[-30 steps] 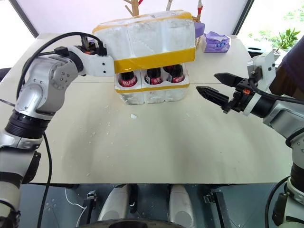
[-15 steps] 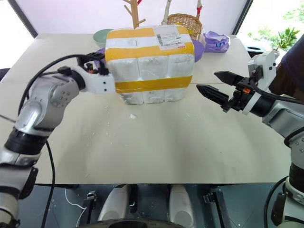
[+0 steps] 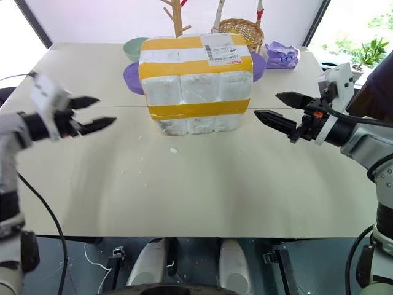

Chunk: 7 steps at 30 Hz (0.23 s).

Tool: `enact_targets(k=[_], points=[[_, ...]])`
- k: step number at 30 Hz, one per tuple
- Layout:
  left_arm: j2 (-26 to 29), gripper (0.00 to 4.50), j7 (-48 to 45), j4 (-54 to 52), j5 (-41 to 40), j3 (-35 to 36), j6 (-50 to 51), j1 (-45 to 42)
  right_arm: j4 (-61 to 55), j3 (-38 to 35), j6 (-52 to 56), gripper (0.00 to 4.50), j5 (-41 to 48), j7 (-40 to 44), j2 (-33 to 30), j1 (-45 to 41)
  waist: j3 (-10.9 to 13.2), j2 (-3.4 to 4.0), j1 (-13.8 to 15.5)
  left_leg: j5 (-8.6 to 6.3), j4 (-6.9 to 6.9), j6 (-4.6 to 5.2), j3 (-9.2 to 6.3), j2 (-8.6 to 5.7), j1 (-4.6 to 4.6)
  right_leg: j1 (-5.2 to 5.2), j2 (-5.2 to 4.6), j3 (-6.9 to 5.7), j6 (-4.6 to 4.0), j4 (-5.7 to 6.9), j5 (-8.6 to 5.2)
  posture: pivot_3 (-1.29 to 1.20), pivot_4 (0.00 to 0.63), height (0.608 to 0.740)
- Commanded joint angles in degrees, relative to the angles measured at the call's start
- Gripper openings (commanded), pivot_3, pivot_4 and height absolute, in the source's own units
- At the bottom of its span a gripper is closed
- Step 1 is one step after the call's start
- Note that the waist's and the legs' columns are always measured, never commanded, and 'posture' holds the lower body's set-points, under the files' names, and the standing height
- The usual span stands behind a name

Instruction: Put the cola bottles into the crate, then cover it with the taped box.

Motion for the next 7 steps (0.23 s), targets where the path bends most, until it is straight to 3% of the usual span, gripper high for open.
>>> enact_targets(k=[1, 3, 7], points=[[8.9, 3.72, -11.62, 6.9, -12.22, 4.76, 7.0, -2.17, 1.99, 0.82, -2.32, 4.5, -1.54, 4.31, -2.51, -2.37, 0.0, 0.02, -0.72, 0.0, -0.05, 0.0, 0.0, 0.0, 0.02, 0.0, 0.01, 0.01, 0.0, -0.02, 0.0, 0.0, 0.15, 0.74], [13.02, 3.72, -14.28, 12.83, -13.53, 3.27, 5.61, -4.71, 3.81, 2.31, -3.27, 4.5, -2.61, 6.59, -3.24, -4.0, 0.02, 0.04, -1.12, 0.0, -0.08, 0.0, 0.0, 0.01, 0.05, -0.02, 0.03, 0.0, -0.02, 0.01, -0.01, 0.0, 0.15, 0.74], [15.94, 3.72, -14.21, 17.67, -11.8, -1.9, -0.55, -6.69, 5.25, 3.71, -4.16, 4.5, -4.15, 8.31, -3.11, -5.83, 0.0, 0.07, -1.11, 0.0, -0.1, 0.0, 0.03, 0.02, 0.17, 0.06, 0.04, 0.01, -0.18, 0.0, -0.1, 0.0, 0.15, 0.74]])
